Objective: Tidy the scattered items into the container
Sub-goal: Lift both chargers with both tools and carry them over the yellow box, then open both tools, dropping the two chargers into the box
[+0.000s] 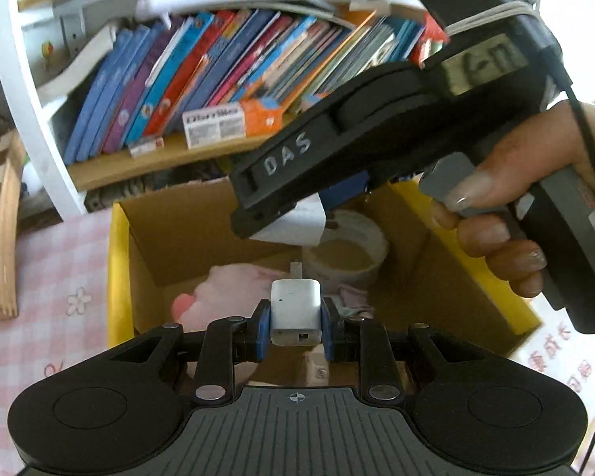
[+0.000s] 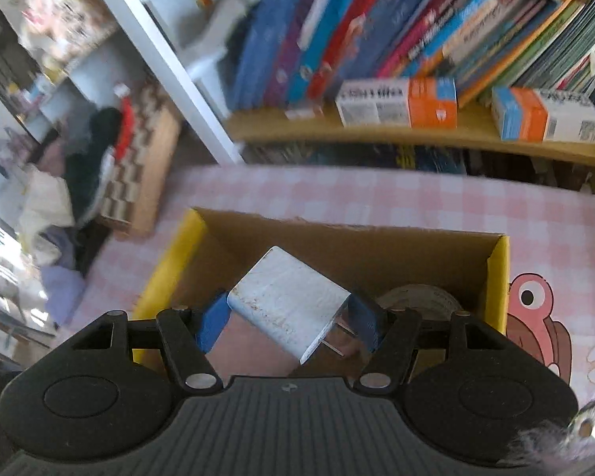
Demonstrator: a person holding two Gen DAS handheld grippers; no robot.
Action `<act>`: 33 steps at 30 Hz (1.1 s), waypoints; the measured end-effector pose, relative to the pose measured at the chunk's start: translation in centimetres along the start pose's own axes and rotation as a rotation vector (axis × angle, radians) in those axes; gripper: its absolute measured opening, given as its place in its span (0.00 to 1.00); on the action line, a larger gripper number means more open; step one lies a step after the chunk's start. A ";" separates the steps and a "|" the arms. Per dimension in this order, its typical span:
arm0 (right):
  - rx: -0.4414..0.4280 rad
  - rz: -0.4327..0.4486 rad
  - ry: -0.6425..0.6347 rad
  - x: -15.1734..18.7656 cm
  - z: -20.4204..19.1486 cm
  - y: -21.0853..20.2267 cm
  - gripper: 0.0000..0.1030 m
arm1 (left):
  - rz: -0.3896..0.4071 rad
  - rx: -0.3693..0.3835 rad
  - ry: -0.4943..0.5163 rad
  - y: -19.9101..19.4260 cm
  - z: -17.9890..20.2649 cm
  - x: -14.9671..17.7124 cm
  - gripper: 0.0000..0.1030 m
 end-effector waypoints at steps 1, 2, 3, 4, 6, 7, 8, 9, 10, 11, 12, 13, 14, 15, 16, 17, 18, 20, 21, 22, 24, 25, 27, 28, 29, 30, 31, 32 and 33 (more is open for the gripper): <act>0.010 -0.014 0.003 -0.1 0.3 0.8 0.62 | -0.008 0.002 0.001 0.3 -0.2 0.0 0.23; 0.018 -0.027 0.004 -0.2 0.5 1.4 0.62 | -0.015 0.004 0.002 0.7 -0.3 -0.1 0.23; 0.025 -0.040 0.005 -0.3 0.7 2.0 0.62 | -0.023 0.006 0.003 1.0 -0.5 -0.1 0.23; 0.027 -0.053 0.000 -0.4 0.8 2.5 0.62 | -0.035 0.010 0.010 1.3 -0.5 -0.1 0.23; 0.025 -0.073 -0.006 -0.4 1.0 3.2 0.62 | -0.060 0.020 0.023 1.9 -0.4 -0.1 0.23; 0.026 -0.080 -0.004 -0.4 1.2 3.5 0.62 | -0.073 0.025 0.029 2.2 -0.4 -0.1 0.23; 0.029 -0.084 0.001 -0.5 1.3 3.9 0.62 | -0.084 0.029 0.036 2.4 -0.4 -0.1 0.23; 0.032 -0.089 0.005 -0.6 1.5 4.2 0.62 | -0.094 0.033 0.042 2.7 -0.3 0.0 0.23; 0.036 -0.093 0.008 -0.6 1.6 4.5 0.62 | -0.104 0.037 0.049 2.9 -0.2 0.0 0.23; 0.039 -0.096 0.007 -0.6 1.7 4.8 0.62 | -0.115 0.042 0.055 3.1 -0.2 0.1 0.23; 0.038 -0.096 0.004 -0.7 1.7 5.0 0.62 | -0.125 0.046 0.061 3.3 -0.1 0.1 0.23; 0.036 -0.096 0.003 -0.7 1.7 5.2 0.62 | -0.136 0.050 0.068 3.6 0.0 0.2 0.23; 0.035 -0.099 0.005 -0.7 1.7 5.3 0.62 | -0.145 0.057 0.085 3.7 0.0 0.1 0.23; 0.034 -0.102 0.007 -0.7 1.8 5.4 0.62 | -0.150 0.064 0.090 3.8 0.0 0.1 0.23; 0.033 -0.105 0.008 -0.7 1.8 5.6 0.62 | -0.155 0.072 0.095 4.0 0.0 0.1 0.23; 0.033 -0.107 0.010 -0.7 1.8 5.7 0.62 | -0.157 0.079 0.093 4.1 0.0 0.0 0.23; 0.035 -0.108 0.009 -0.7 1.8 5.8 0.62 | -0.156 0.082 0.084 4.4 -0.2 -0.1 0.23; 0.041 -0.103 0.003 -0.6 1.6 5.9 0.62 | -0.155 0.090 0.064 4.7 -0.4 -0.2 0.23; 0.041 -0.097 0.004 -0.6 1.6 5.8 0.62 | -0.154 0.092 0.057 4.9 -0.5 -0.2 0.24; 0.038 -0.089 0.009 -0.6 1.6 5.7 0.62 | -0.152 0.090 0.055 5.0 -0.5 -0.2 0.24; 0.028 -0.068 0.021 -0.6 1.7 5.4 0.64 | -0.142 0.085 0.056 4.9 -0.5 -0.3 0.31; 0.018 -0.052 0.030 -0.8 1.7 5.1 0.66 | -0.136 0.086 0.055 4.7 -0.4 -0.3 0.34; -0.006 -0.028 0.042 -1.0 1.6 4.2 0.71 | -0.107 0.078 0.045 4.0 -0.5 -0.5 0.46; -0.013 -0.018 0.042 -1.0 1.5 3.7 0.71 | -0.088 0.070 0.040 3.4 -0.6 -0.6 0.47; -0.017 -0.007 0.038 -1.1 1.4 3.1 0.71 | -0.072 0.062 0.037 2.8 -0.6 -0.6 0.47; -0.021 0.007 0.035 -1.1 1.2 2.4 0.71 | -0.055 0.054 0.034 2.1 -0.6 -0.6 0.47; -0.027 0.020 0.032 -1.0 1.1 1.7 0.71 | -0.039 0.046 0.030 1.4 -0.7 -0.6 0.47; -0.035 0.031 0.030 -0.8 0.8 1.0 0.71 | -0.022 0.038 0.027 0.8 -0.7 -0.7 0.47; -0.043 0.041 0.027 -0.7 0.6 0.4 0.71 | -0.006 0.029 0.023 0.1 -0.7 -0.7 0.47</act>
Point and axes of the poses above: each gripper's, at about its wrist camera, not at the fingertips, and y roughly the way its jaws point, z to its right, x to its underside, the point moved 7 cm from there along y, roughly the way its jaws point, and after that the axes turned 15 degrees about y, right-handed, at the moved point
